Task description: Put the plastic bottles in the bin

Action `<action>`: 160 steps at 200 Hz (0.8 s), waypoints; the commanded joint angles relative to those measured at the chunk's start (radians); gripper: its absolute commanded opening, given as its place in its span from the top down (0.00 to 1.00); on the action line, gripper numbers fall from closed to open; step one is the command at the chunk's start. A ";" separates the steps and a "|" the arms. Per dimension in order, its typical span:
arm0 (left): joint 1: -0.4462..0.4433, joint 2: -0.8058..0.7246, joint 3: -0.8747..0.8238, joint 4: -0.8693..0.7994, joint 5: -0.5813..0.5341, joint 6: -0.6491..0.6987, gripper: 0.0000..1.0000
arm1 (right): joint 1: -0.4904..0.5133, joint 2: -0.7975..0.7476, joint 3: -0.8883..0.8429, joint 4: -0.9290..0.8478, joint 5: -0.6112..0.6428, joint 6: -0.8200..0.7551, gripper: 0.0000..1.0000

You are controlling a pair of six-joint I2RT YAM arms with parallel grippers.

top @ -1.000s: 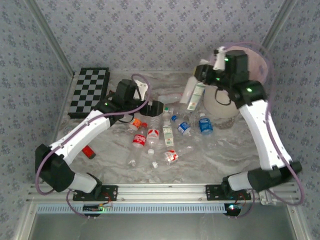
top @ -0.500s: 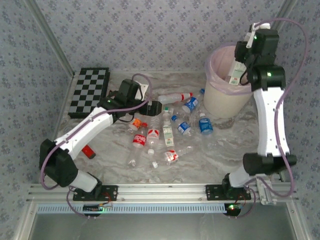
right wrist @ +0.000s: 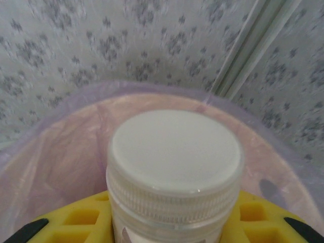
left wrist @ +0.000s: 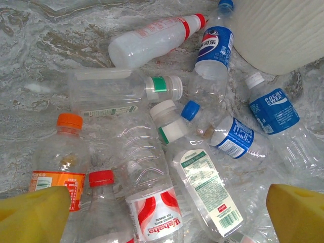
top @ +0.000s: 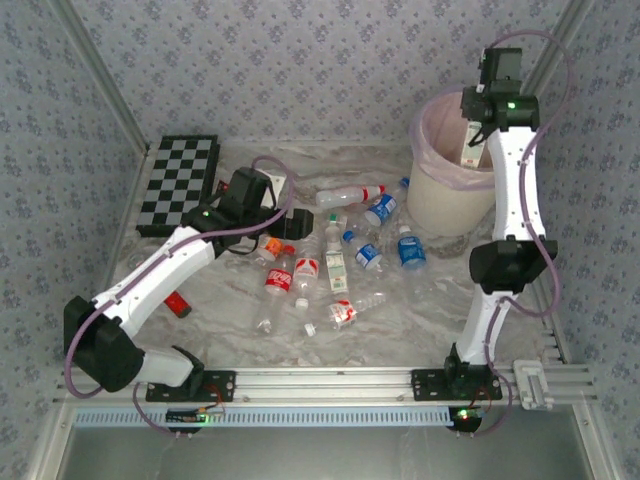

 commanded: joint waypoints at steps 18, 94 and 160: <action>0.001 0.012 0.001 -0.045 0.012 0.006 0.01 | -0.018 0.141 0.086 -0.196 -0.138 0.019 1.00; 0.000 0.018 -0.011 -0.069 0.014 0.023 0.01 | -0.041 0.336 0.022 -0.223 -0.237 0.085 1.00; 0.009 0.021 -0.032 -0.071 0.008 0.025 0.01 | -0.037 0.278 -0.221 -0.050 -0.253 0.132 0.59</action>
